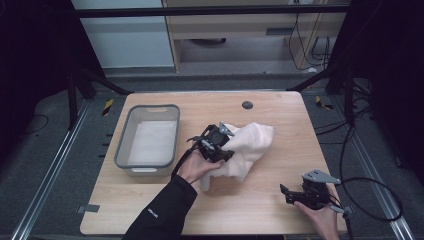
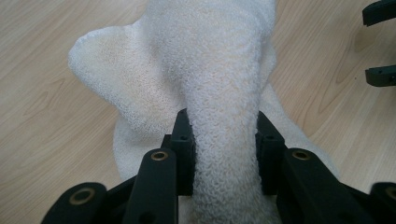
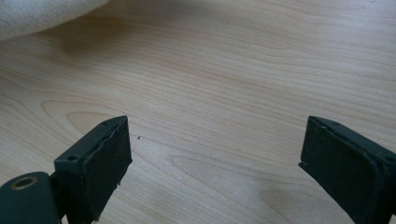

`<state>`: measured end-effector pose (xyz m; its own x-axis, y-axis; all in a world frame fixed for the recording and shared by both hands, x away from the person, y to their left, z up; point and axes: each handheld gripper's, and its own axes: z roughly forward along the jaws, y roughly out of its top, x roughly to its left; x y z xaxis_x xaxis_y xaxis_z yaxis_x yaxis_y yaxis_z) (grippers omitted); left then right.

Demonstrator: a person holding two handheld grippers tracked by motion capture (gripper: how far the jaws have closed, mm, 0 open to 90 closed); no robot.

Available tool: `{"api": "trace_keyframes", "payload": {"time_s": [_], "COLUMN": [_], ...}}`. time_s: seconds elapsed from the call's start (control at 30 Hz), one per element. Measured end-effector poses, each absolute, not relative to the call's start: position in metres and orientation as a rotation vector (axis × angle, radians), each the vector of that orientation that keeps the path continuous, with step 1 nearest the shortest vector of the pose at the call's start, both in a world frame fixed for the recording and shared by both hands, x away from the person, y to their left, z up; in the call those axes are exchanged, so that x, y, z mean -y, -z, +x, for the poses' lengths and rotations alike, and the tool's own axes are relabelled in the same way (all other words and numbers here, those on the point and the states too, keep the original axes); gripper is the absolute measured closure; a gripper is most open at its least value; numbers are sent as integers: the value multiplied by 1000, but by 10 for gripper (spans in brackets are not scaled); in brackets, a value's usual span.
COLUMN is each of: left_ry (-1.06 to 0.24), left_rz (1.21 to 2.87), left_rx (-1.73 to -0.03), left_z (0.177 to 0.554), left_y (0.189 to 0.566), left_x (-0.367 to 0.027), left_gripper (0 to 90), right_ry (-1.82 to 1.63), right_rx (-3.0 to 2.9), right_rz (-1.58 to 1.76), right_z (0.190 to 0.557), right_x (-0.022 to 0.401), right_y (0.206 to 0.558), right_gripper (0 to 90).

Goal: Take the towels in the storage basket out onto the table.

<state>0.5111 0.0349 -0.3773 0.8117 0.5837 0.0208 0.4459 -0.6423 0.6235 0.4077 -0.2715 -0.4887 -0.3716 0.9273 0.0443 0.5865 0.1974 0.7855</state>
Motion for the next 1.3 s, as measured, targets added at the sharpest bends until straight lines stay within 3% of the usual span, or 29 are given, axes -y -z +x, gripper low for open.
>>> {"api": "trace_keyframes", "payload": {"time_s": [0.63, 1.3], "left_ry": [-285, -275], "left_rz": [2409, 2406], "left_rx": [-740, -741], "left_z": [513, 512], "left_y": [409, 419], "left_x": [-21, -25], "left_gripper": [626, 340], "right_ry": [-1023, -1013], "right_rx": [-2043, -2046], "right_rz": [1409, 1402], "right_z": [408, 409], "right_x": [271, 270], "right_y": [489, 490], "right_gripper": [87, 86]}}
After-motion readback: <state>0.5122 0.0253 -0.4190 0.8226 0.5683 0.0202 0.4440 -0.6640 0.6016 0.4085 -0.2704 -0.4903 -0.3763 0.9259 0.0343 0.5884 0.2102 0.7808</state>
